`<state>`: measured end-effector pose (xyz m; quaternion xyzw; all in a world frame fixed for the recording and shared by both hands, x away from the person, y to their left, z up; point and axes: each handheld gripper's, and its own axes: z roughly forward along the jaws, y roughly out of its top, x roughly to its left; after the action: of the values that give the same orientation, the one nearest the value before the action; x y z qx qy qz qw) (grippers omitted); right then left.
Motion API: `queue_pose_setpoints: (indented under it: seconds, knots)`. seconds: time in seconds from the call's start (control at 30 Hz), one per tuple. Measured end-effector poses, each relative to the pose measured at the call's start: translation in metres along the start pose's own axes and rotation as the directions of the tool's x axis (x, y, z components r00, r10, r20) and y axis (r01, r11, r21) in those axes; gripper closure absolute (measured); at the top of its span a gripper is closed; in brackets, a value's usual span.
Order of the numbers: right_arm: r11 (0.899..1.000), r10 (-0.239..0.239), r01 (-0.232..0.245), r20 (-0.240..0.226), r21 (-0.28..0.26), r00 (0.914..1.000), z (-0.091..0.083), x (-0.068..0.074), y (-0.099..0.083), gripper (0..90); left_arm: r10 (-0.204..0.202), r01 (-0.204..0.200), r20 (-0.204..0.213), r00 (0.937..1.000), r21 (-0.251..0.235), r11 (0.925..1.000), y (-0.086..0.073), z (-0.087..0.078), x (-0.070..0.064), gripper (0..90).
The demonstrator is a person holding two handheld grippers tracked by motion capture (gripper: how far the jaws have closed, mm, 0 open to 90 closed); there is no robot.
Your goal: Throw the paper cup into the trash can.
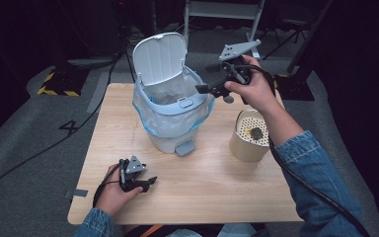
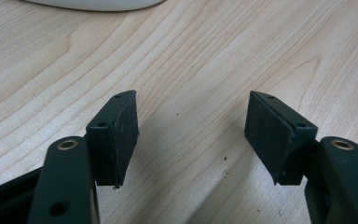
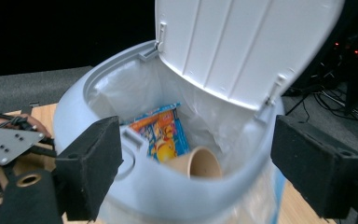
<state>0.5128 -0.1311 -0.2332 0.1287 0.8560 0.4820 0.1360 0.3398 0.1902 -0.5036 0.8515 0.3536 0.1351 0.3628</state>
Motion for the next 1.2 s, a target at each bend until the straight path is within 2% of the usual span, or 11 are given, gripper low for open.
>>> queue_pose_setpoints:
  seconds: [0.2,0.53,0.77,1.07,1.2]
  knots:
    - [1.0,0.027,-0.027,0.021,-0.008,0.9994,-0.038,0.0,-0.02,16.7,0.004,-0.004,0.002,1.0,0.002,1.0,0.0,0.0,0.001,35.3]
    - [0.998,0.068,-0.068,0.097,0.001,0.9929,-0.093,0.007,-0.058,18.5,0.018,-0.019,0.013,0.9997,0.003,0.9998,0.0,-0.001,0.002,35.2]
    - [0.994,0.11,-0.113,0.137,0.013,0.9845,-0.123,0.016,-0.092,19.7,0.014,-0.014,0.011,0.9998,-0.002,0.9999,-0.001,-0.001,0.004,35.2]
    - [0.989,0.134,-0.143,0.159,0.047,0.9781,-0.149,0.029,-0.132,22.2,0.013,-0.013,0.008,0.9999,0.002,0.9999,0.0,-0.001,0.006,35.2]
    - [0.984,0.149,-0.162,0.167,0.068,0.9746,-0.155,0.036,-0.153,24.1,0.009,-0.009,0.006,0.9999,0.0,1.0,-0.001,-0.001,0.006,35.2]
